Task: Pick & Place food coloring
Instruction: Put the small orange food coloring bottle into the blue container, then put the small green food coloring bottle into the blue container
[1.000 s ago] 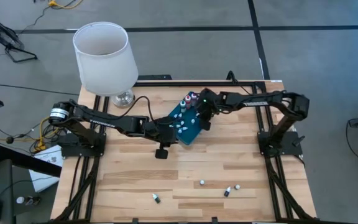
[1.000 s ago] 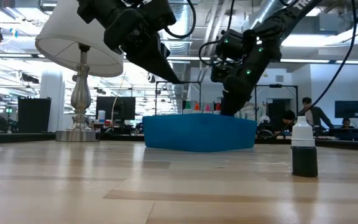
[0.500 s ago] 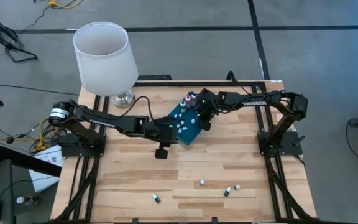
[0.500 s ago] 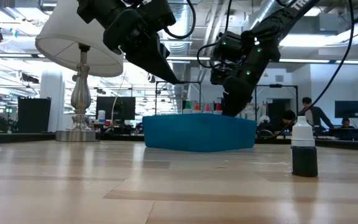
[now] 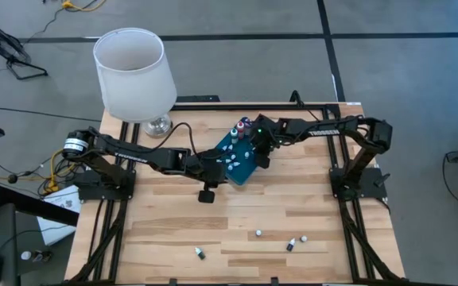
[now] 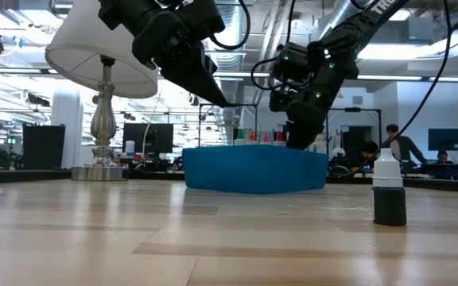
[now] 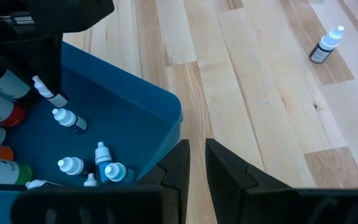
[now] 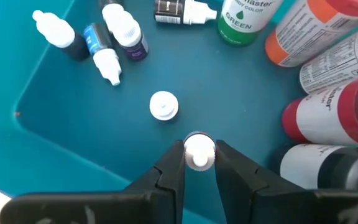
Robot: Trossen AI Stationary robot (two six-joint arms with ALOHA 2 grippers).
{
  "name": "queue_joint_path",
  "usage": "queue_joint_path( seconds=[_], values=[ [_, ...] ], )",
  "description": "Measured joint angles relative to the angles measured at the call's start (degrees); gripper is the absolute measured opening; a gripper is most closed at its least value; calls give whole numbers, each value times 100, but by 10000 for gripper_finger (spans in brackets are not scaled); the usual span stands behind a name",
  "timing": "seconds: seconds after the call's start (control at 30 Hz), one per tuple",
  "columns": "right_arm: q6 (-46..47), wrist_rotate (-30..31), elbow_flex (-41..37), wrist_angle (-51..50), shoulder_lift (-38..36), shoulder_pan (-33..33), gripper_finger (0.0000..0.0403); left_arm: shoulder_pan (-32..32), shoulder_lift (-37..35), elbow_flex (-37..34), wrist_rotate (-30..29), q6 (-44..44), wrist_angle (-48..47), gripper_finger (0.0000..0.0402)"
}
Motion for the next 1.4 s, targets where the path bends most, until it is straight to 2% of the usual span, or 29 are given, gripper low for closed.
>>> queue_joint_path(
  seconds=[0.87, 1.23, 1.4],
  values=[
    [-103, 7, 0, -42, 2, -2, 69, 0, -2, 0, 1, 4, 0, 41],
    [-3, 7, 166, -134, 4, -2, 134, 0, -2, 0, 0, 4, 0, 41],
    [1, 7, 322, -281, 4, -2, 150, -1, -2, 0, 0, 4, -1, 41]
  ],
)
